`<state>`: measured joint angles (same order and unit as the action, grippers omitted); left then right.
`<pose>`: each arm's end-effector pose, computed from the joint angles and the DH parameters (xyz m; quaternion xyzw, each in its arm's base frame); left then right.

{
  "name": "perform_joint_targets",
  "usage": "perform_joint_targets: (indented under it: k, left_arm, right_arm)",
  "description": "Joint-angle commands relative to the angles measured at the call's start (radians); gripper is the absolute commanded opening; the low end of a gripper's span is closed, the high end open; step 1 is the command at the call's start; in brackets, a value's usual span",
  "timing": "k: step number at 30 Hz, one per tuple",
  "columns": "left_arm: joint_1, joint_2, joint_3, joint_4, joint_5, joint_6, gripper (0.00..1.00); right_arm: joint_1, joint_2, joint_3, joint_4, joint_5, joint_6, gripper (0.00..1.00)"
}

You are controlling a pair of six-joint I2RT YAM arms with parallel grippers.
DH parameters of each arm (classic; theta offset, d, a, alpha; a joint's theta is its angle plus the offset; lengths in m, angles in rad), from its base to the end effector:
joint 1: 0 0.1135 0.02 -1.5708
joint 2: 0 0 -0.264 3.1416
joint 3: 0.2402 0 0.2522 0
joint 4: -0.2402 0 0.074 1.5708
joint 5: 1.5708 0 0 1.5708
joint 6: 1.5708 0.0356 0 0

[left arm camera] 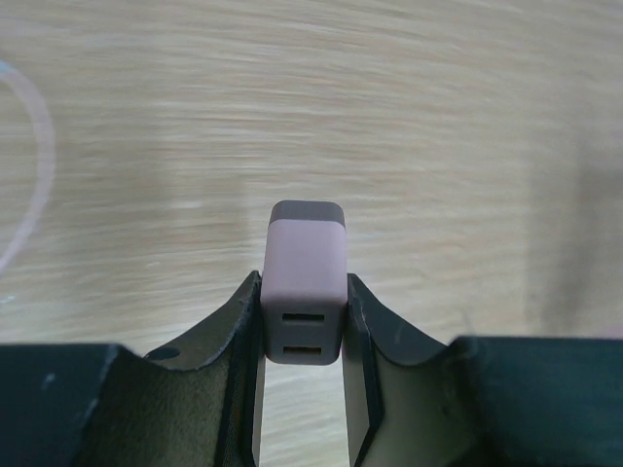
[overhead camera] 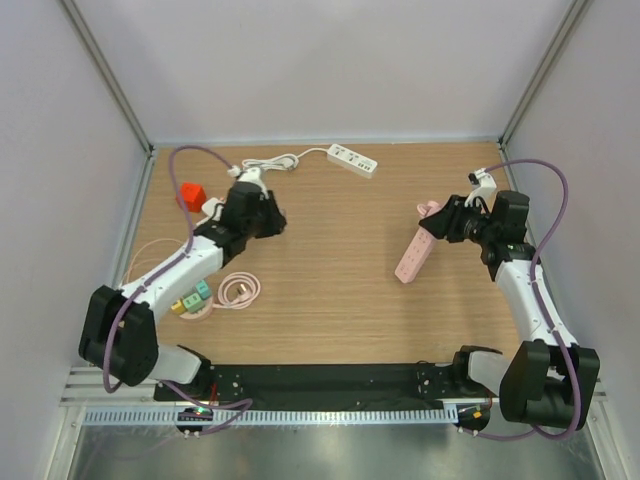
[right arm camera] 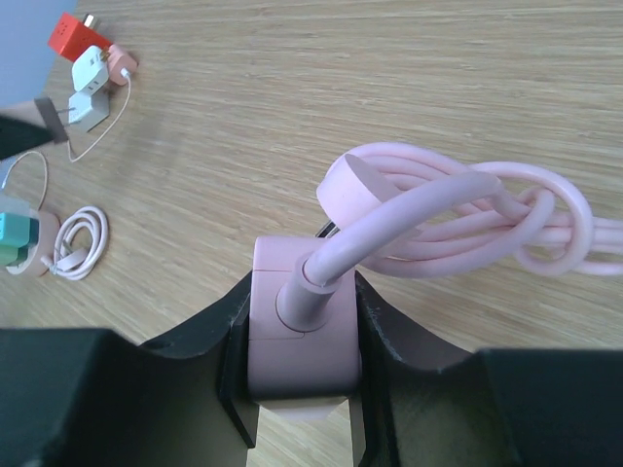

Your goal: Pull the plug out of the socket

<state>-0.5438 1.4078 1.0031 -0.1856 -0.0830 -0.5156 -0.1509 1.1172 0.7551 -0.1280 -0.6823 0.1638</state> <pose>0.2727 -0.1614 0.2718 -0.0071 0.8816 -0.2061 0.4245 0.2449 -0.0145 0.2723 -0.0433 0.8251 0.2900 0.4829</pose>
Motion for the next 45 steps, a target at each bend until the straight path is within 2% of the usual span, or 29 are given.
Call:
perform_joint_targets:
  k: [1, 7, 11, 22, 25, 28, 32, 36, 41, 45]
  left_arm:
    - [0.171, -0.052, -0.067, 0.063, 0.080, -0.174, 0.00]
    - [0.439, 0.055, -0.094, 0.057, 0.242, -0.215, 0.00]
    - [0.522, 0.137, -0.044, 0.023, 0.261, -0.175, 0.00]
    - [0.599, 0.327, 0.084, -0.049, 0.282, -0.110, 0.02]
    - [0.602, 0.356, 0.100, -0.054, 0.305, -0.110, 0.07]
    - [0.602, 0.365, 0.100, -0.057, 0.313, -0.110, 0.18]
    - [0.602, 0.361, 0.103, -0.072, 0.298, -0.110, 0.42]
    - [0.604, 0.339, 0.121, -0.104, 0.264, -0.101, 0.59]
    - [0.602, 0.249, 0.144, -0.156, 0.218, -0.055, 0.83]
    - [0.604, 0.143, 0.143, -0.175, 0.207, -0.026, 0.93]
  right_arm:
    - [-0.006, -0.039, 0.033, 0.102, -0.071, -0.032, 0.01]
    - [-0.010, -0.033, 0.033, 0.102, -0.083, -0.030, 0.01]
    - [-0.013, -0.028, 0.035, 0.102, -0.088, -0.030, 0.01]
    - [-0.022, -0.019, 0.036, 0.102, -0.102, -0.030, 0.01]
    - [-0.026, -0.017, 0.038, 0.102, -0.106, -0.032, 0.01]
    - [-0.029, -0.016, 0.038, 0.102, -0.112, -0.032, 0.01]
    - [-0.035, -0.013, 0.038, 0.103, -0.120, -0.032, 0.01]
    - [-0.038, -0.017, 0.036, 0.105, -0.125, -0.027, 0.01]
    - [-0.042, -0.014, 0.036, 0.107, -0.128, -0.023, 0.01]
    - [-0.042, -0.008, 0.036, 0.113, -0.126, -0.015, 0.01]
